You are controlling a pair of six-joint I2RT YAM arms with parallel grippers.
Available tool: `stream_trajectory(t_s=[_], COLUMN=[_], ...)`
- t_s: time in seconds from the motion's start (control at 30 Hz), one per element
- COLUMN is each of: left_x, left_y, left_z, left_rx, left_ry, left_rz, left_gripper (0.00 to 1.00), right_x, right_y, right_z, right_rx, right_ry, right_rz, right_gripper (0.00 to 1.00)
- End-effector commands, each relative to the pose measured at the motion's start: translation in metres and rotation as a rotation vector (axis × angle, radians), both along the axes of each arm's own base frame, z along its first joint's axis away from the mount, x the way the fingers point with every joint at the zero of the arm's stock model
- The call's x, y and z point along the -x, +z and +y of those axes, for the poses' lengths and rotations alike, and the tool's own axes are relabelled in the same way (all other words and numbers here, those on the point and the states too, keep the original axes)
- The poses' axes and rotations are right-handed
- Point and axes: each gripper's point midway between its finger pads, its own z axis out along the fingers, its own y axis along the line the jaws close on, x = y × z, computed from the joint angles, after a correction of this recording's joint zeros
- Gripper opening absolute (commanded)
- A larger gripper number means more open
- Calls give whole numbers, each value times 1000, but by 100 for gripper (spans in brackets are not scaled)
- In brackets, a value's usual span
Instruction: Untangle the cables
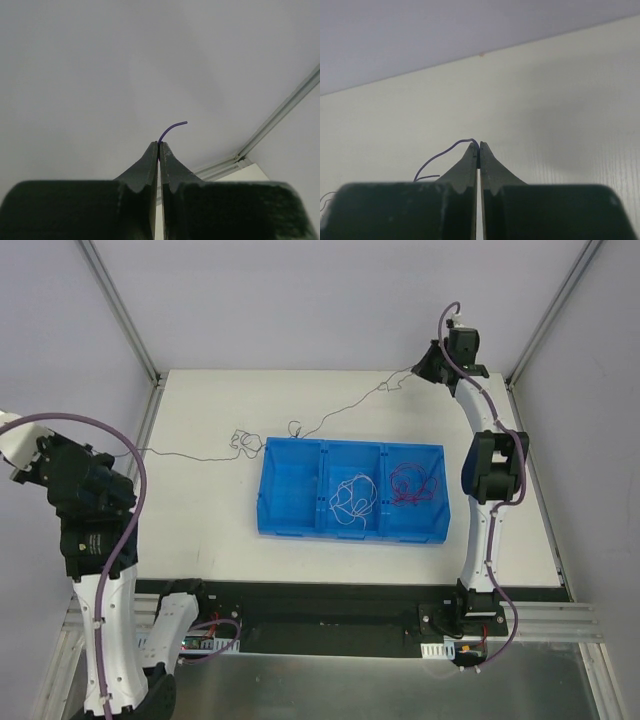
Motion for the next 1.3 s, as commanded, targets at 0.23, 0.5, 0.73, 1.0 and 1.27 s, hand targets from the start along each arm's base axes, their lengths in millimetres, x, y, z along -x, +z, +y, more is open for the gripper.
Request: stream_trajectory(t_s=[0.23, 0.5, 0.73, 1.0, 1.27], left_x=[-124, -193, -206, -245, -239], left_y=[-204, -322, -288, -223, -214], left_z=[-45, -100, -113, -244, -319], left_rx=[289, 911, 884, 733, 478], left_ry=[-379, -761, -967, -1626, -1783], left_rz=[393, 581, 417, 363, 109], left_gripper=[0, 0, 59, 99, 87], right_x=[16, 91, 148, 185, 235], right_y=[251, 336, 347, 350, 378], right_z=[56, 157, 225, 276, 305], right_rx=[-110, -373, -378, -388, -420], right_ry=[148, 505, 702, 800, 892], right_rz=[-574, -732, -735, -740, -782], right_gripper=[1, 1, 1, 1, 1])
